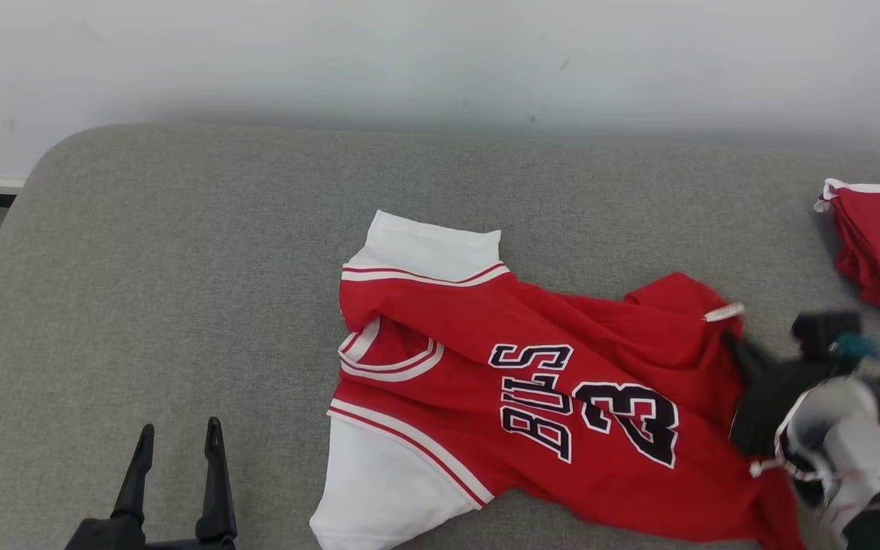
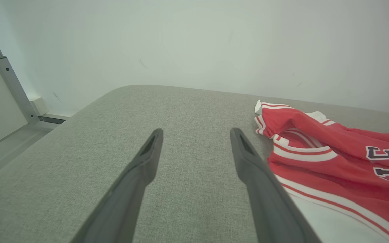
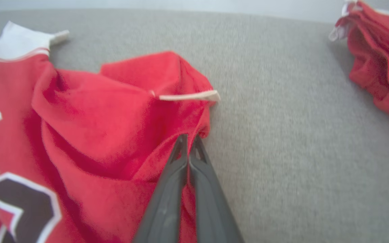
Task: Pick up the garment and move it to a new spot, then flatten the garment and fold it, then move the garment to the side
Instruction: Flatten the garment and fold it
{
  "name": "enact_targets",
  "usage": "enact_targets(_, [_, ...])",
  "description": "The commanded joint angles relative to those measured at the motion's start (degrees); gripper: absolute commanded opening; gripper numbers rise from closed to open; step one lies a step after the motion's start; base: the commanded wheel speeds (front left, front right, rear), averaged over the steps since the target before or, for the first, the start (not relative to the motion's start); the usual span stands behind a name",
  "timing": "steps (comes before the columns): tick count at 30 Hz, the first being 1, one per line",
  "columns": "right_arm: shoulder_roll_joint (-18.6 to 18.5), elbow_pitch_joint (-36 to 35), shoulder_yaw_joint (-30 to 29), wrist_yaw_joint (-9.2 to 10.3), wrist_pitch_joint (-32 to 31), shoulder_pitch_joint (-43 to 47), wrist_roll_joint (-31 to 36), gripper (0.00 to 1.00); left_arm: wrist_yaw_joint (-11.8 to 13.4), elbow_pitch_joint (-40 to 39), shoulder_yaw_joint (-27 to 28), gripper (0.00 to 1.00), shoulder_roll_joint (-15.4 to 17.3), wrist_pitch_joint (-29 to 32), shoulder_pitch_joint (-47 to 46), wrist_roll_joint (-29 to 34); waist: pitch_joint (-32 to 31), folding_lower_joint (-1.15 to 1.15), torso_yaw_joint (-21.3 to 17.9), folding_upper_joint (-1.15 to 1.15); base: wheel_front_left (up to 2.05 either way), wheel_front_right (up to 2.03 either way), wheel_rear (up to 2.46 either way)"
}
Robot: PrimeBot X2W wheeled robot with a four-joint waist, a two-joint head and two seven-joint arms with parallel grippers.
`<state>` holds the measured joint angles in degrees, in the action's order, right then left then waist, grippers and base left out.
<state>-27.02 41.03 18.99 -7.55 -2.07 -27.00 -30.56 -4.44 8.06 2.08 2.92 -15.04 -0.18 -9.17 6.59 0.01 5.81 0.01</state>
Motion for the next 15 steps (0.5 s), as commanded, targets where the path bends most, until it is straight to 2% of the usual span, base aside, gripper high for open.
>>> enact_targets(1, [-0.69,-1.04,-0.46,0.15,1.33,-1.85,-0.81,0.0,0.28,0.03,-0.01,1.0,-0.05,-0.19,-0.29,-0.12,0.1,-0.01,-0.14,-0.01,0.0,0.0,0.0])
enact_targets(5, [-1.01,-3.77,-1.89,0.15,4.18,-5.83,-4.3,0.0,0.27,-0.15,-0.44,1.0,-0.06,-0.19,-0.63,-0.28,0.49,-0.01,-0.14,-0.01,0.0,0.0,0.0])
enact_targets(9, [-1.77,-5.94,-1.98,0.15,4.36,-10.32,-5.74,0.0,0.16,0.04,-1.08,1.0,-0.06,-0.19,-1.04,-0.62,1.12,-0.01,0.46,-0.01,0.0,0.0,0.0])
enact_targets(15, [-1.74,-5.04,-1.79,0.15,3.37,-17.88,-4.81,0.0,0.27,0.61,-2.59,1.0,-0.06,-0.19,-2.31,-1.5,2.61,-0.01,2.6,-0.01,0.0,0.0,0.0])
